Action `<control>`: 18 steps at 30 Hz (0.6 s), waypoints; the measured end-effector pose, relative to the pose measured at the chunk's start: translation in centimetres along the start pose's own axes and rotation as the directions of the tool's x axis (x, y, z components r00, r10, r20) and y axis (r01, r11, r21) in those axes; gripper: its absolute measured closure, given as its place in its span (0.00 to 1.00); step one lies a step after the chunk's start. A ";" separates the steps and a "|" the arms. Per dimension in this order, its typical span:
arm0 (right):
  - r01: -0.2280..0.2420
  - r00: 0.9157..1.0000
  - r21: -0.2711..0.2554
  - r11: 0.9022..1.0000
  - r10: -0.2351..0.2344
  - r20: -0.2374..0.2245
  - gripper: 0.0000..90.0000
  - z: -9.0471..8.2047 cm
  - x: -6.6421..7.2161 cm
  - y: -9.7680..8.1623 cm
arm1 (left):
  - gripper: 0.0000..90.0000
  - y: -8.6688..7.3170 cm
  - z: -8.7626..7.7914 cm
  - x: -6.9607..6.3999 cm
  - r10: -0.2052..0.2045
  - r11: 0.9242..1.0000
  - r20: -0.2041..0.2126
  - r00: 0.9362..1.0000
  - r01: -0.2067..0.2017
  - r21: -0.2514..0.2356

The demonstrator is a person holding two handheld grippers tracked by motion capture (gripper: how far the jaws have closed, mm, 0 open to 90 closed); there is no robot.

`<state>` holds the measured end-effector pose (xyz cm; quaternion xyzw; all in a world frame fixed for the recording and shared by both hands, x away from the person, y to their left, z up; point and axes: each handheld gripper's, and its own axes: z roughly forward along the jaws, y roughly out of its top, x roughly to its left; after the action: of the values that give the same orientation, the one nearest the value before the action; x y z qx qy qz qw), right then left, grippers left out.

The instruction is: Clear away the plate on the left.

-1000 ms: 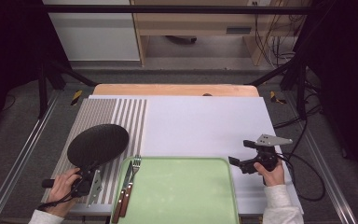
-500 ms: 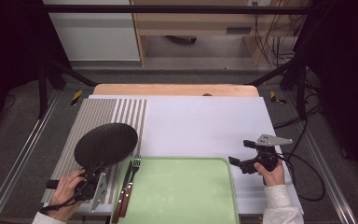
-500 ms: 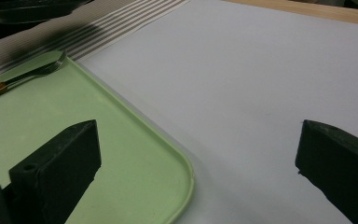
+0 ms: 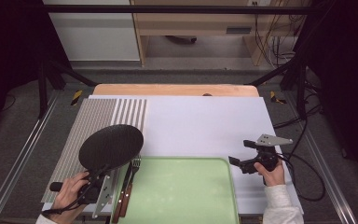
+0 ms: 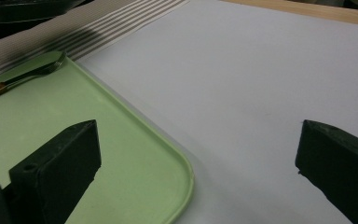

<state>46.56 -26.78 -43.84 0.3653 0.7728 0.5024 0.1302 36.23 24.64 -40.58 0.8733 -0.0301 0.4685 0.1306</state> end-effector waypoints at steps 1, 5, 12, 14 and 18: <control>0.001 1.000 0.001 1.000 -0.001 0.000 0.01 0.0 0.0 0.0 | 0.96 0.2 -0.1 0.0 0.000 1.000 0.002 1.000 0.000 -0.001; 0.003 1.000 0.003 1.000 -0.003 0.000 0.01 0.0 0.0 0.0 | 0.96 1.2 -0.4 0.0 0.003 1.000 0.006 1.000 -0.003 -0.022; -0.001 1.000 -0.002 1.000 0.001 -0.001 0.01 0.0 0.0 0.0 | 0.96 3.2 -0.8 -0.3 0.017 0.998 0.023 1.000 -0.016 -0.064; -0.001 1.000 -0.001 1.000 0.001 0.001 0.01 0.0 0.0 0.0 | 0.96 3.8 -0.9 -0.3 0.022 0.997 0.028 0.999 -0.020 -0.077; -0.001 1.000 -0.001 1.000 0.001 0.000 0.01 0.0 0.0 0.0 | 0.96 4.9 -1.2 -0.3 0.030 0.995 0.036 0.999 -0.026 -0.099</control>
<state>46.55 -26.80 -43.81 0.3658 0.7723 0.5028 0.1303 34.23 20.21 -39.28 0.8738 -0.0679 0.4519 0.1665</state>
